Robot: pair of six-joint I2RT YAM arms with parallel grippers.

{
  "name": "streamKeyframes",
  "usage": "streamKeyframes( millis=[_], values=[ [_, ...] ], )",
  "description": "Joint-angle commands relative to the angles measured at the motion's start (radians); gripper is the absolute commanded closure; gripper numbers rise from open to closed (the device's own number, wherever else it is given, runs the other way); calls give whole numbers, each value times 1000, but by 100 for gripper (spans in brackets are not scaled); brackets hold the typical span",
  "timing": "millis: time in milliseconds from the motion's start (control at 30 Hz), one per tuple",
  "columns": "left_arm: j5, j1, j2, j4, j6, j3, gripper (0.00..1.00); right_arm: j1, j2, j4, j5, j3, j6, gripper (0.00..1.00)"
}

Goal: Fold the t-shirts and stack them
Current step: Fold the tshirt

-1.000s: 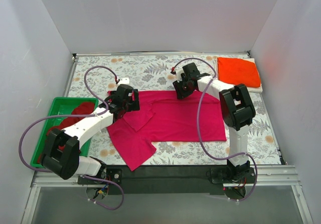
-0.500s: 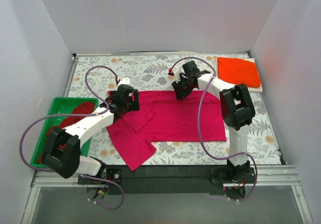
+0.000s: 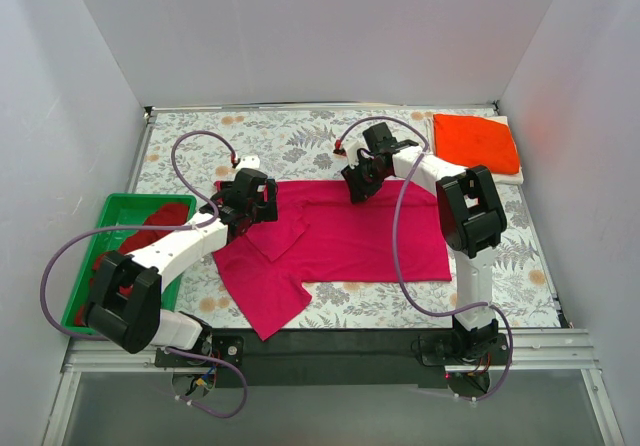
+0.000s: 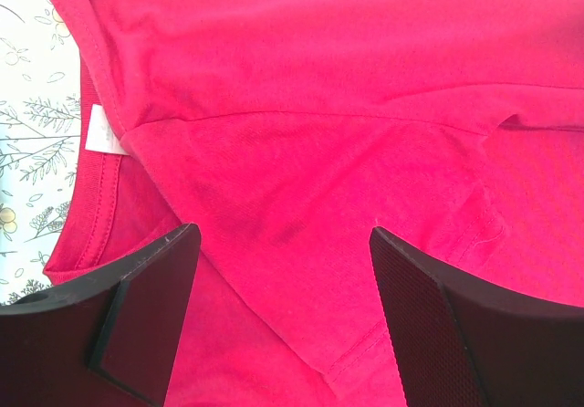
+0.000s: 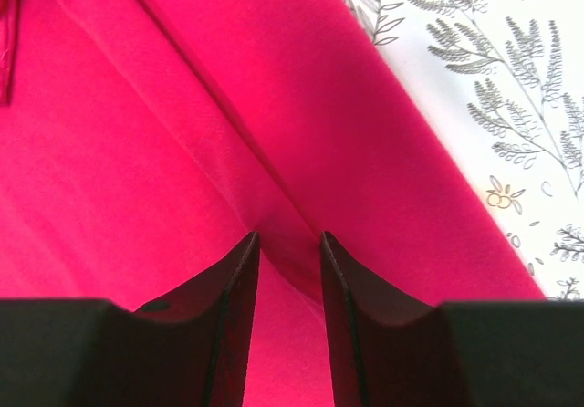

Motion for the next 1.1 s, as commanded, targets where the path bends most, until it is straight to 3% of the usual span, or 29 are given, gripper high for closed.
streamKeyframes(
  millis=[0,600,1067],
  values=[
    [-24,5,0,19,9,1,31,1,-2,-29,-48,42,-27,66],
    [-17,5,12,19,12,2,31,7,-51,-71,-93,-4,-21,65],
    [-8,5,11,16,13,4,31,29,-134,-104,-79,-113,77,64]
  ],
)
